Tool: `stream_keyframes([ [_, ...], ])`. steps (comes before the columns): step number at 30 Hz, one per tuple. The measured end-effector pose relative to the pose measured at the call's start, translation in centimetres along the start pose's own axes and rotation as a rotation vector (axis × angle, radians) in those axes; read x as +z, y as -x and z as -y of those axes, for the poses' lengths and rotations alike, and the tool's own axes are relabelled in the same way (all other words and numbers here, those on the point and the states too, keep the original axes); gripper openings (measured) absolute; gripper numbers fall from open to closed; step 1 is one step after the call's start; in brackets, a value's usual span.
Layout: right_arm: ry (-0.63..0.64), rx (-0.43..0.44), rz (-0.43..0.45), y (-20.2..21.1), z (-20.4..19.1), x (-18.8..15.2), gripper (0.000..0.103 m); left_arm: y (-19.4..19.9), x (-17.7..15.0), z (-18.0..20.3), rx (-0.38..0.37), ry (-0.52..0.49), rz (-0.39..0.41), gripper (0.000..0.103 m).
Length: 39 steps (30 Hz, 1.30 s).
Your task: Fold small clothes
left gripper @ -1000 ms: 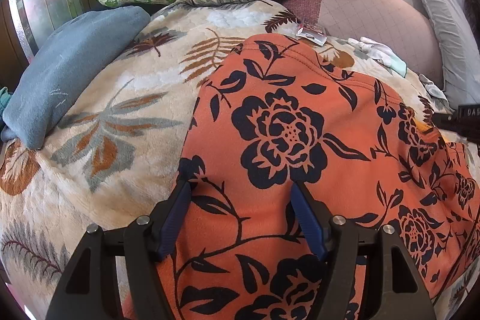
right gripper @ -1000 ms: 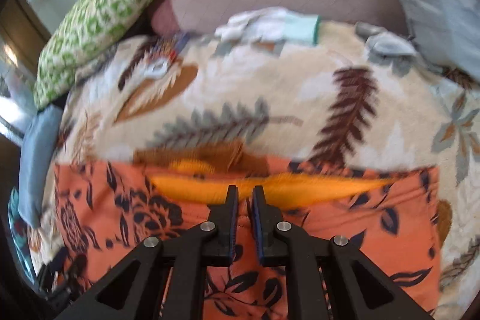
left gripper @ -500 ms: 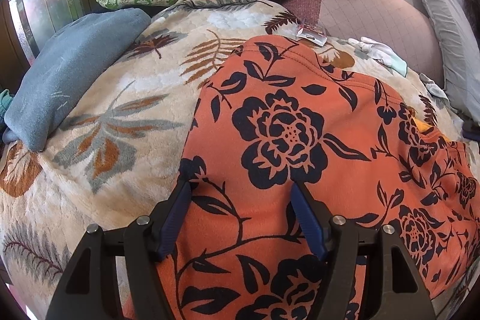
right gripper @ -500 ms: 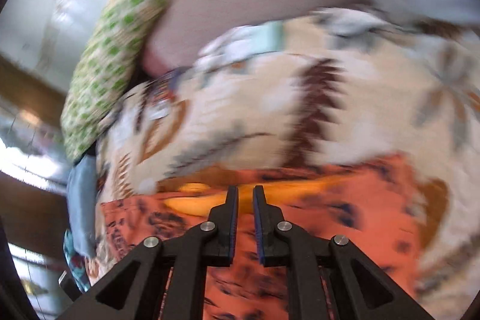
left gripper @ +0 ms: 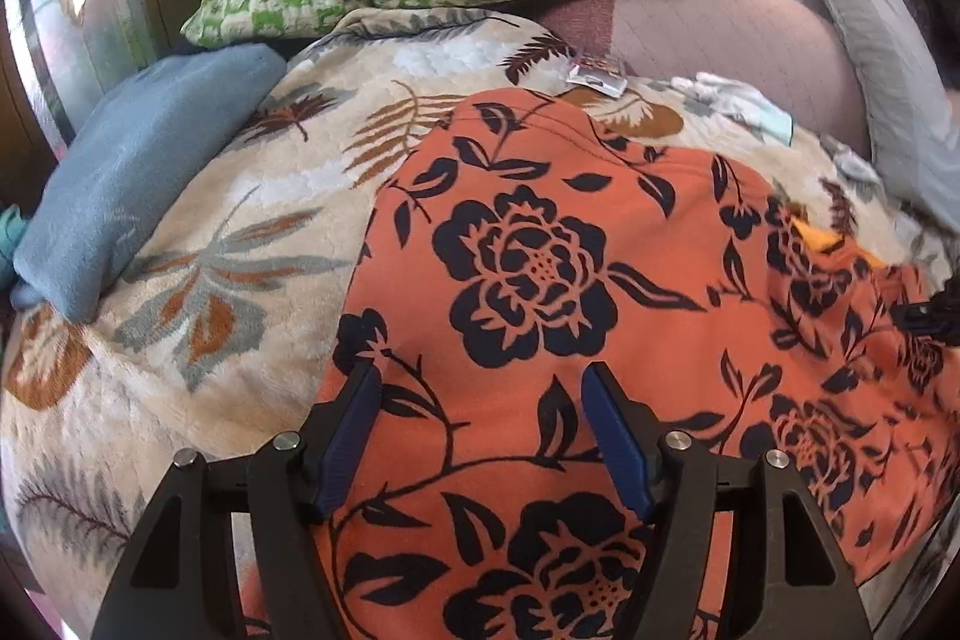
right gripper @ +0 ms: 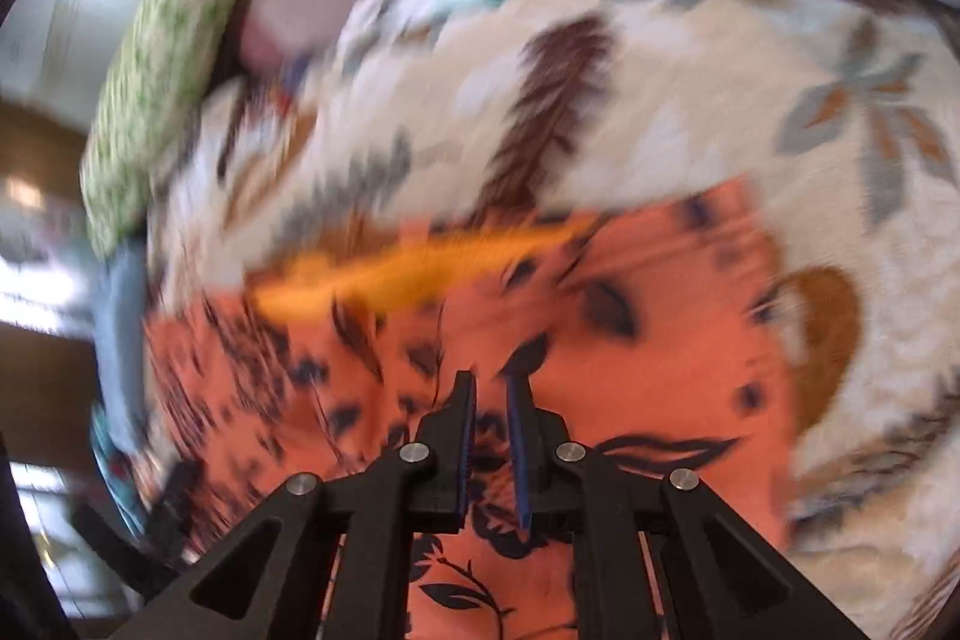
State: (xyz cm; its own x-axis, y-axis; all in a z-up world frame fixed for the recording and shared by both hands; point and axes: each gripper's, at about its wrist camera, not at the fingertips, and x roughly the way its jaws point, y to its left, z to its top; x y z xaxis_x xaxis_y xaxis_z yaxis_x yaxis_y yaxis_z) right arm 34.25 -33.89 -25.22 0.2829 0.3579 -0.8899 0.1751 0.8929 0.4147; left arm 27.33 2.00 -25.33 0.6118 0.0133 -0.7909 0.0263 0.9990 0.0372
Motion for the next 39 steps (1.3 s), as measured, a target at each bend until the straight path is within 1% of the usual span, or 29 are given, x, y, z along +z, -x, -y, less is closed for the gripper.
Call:
stream_keyframes([
  [1, 0.003, -0.029, 0.020, -0.8, -0.1, 0.2, 0.013, -0.2, -0.2, 0.1, 0.013, -0.015, -0.008, 0.070],
  [3, 0.005, -0.060, 0.114, -1.0, 0.0, 1.3, 0.013, -0.5, -0.3, -0.1, 0.035, -0.014, -0.018, 0.070],
  [4, -0.007, -0.084, 0.140, -1.1, 0.2, 2.0, 0.013, -0.5, -0.2, -0.5, 0.047, -0.001, -0.025, 0.070],
  [5, -0.021, -0.127, 0.156, -1.4, 0.4, 2.8, 0.011, -0.6, -0.1, -0.8, 0.046, 0.013, -0.032, 0.070],
  [6, -0.035, -0.154, 0.151, -2.0, 0.7, 3.7, 0.009, -0.6, 0.0, -1.1, 0.039, 0.025, -0.042, 0.070],
  [9, -0.080, -0.155, 0.142, -1.8, 0.8, 5.1, 0.008, -0.5, -0.1, -1.3, 0.061, 0.007, -0.058, 0.070],
  [10, -0.070, -0.166, 0.167, -1.2, 0.6, 5.2, 0.008, -0.5, -0.2, -1.5, 0.067, 0.003, -0.060, 0.070],
  [12, -0.034, -0.203, 0.280, 1.1, 0.0, 4.6, 0.013, -0.5, -0.3, -2.1, 0.067, 0.017, -0.073, 0.073],
  [13, -0.028, -0.178, 0.316, 2.2, -0.1, 4.0, 0.014, -0.4, -0.5, -2.7, 0.053, 0.036, -0.088, 0.073],
  [14, -0.033, -0.098, 0.328, 3.2, 0.0, 3.6, 0.015, -0.4, -0.6, -3.1, 0.036, 0.055, -0.096, 0.073],
  [15, -0.026, -0.003, 0.319, 4.0, -0.4, 2.9, 0.015, -0.2, -0.7, -3.5, 0.023, 0.068, -0.098, 0.073],
  [16, 0.014, 0.060, 0.285, 4.2, -1.6, 2.1, 0.015, 0.0, -0.9, -3.7, 0.018, 0.068, -0.090, 0.074],
  [17, 0.087, 0.082, 0.226, 3.7, -3.5, 1.1, 0.015, 0.0, -1.1, -3.7, 0.025, 0.056, -0.081, 0.076],
  [19, 0.216, 0.059, 0.137, 2.3, -6.9, -0.6, 0.015, -0.2, -1.4, -3.6, 0.037, 0.048, -0.078, 0.078],
  [20, 0.252, 0.065, 0.108, 1.6, -8.3, -1.3, 0.015, -0.3, -1.4, -3.6, 0.036, 0.054, -0.080, 0.078],
  [21, 0.272, 0.093, 0.067, 0.5, -9.6, -1.9, 0.015, -0.2, -1.4, -3.6, 0.036, 0.056, -0.081, 0.078],
  [22, 0.275, 0.090, 0.035, -0.4, -10.3, -2.4, 0.015, -0.2, -1.4, -3.6, 0.036, 0.055, -0.083, 0.078],
  [23, 0.274, 0.048, 0.014, -1.6, -10.9, -2.8, 0.015, -0.3, -1.4, -3.7, 0.034, 0.056, -0.085, 0.078],
  [24, 0.269, -0.026, 0.026, -2.9, -11.1, -2.9, 0.015, -0.3, -1.3, -3.7, 0.031, 0.056, -0.087, 0.078],
  [25, 0.261, -0.062, 0.051, -3.8, -11.1, -2.5, 0.013, -0.2, -1.3, -3.8, 0.029, 0.054, -0.088, 0.078],
  [27, 0.263, -0.085, 0.146, -4.4, -11.2, -1.4, 0.013, -0.2, -1.2, -3.9, 0.031, 0.042, -0.088, 0.078],
  [28, 0.250, -0.125, 0.202, -4.4, -11.2, -0.7, 0.012, -0.1, -1.3, -3.9, 0.031, 0.040, -0.088, 0.078],
  [29, 0.227, -0.151, 0.226, -4.6, -11.1, 0.1, 0.012, 0.0, -1.3, -4.0, 0.029, 0.038, -0.089, 0.078],
  [31, 0.164, -0.119, 0.222, -5.2, -10.8, 1.2, 0.012, 0.3, -1.3, -4.3, 0.023, 0.037, -0.091, 0.078],
  [33, 0.160, -0.114, 0.243, -4.1, -11.1, 1.6, 0.013, 0.9, -1.2, -5.0, 0.024, 0.054, -0.086, 0.078],
  [35, 0.166, -0.062, 0.306, -1.8, -11.3, 0.8, 0.013, 1.9, -1.0, -5.8, 0.054, 0.056, -0.061, 0.078],
  [36, 0.169, -0.040, 0.331, -0.5, -11.3, 0.3, 0.013, 2.7, -0.9, -6.2, 0.071, 0.053, -0.034, 0.078],
  [37, 0.171, -0.022, 0.337, 0.6, -11.1, -0.3, 0.013, 3.6, -0.8, -6.8, 0.089, 0.051, -0.004, 0.078],
  [39, 0.193, 0.035, 0.286, 1.6, -11.5, -1.6, 0.013, 4.7, -0.8, -7.8, 0.102, 0.055, 0.022, 0.078],
])
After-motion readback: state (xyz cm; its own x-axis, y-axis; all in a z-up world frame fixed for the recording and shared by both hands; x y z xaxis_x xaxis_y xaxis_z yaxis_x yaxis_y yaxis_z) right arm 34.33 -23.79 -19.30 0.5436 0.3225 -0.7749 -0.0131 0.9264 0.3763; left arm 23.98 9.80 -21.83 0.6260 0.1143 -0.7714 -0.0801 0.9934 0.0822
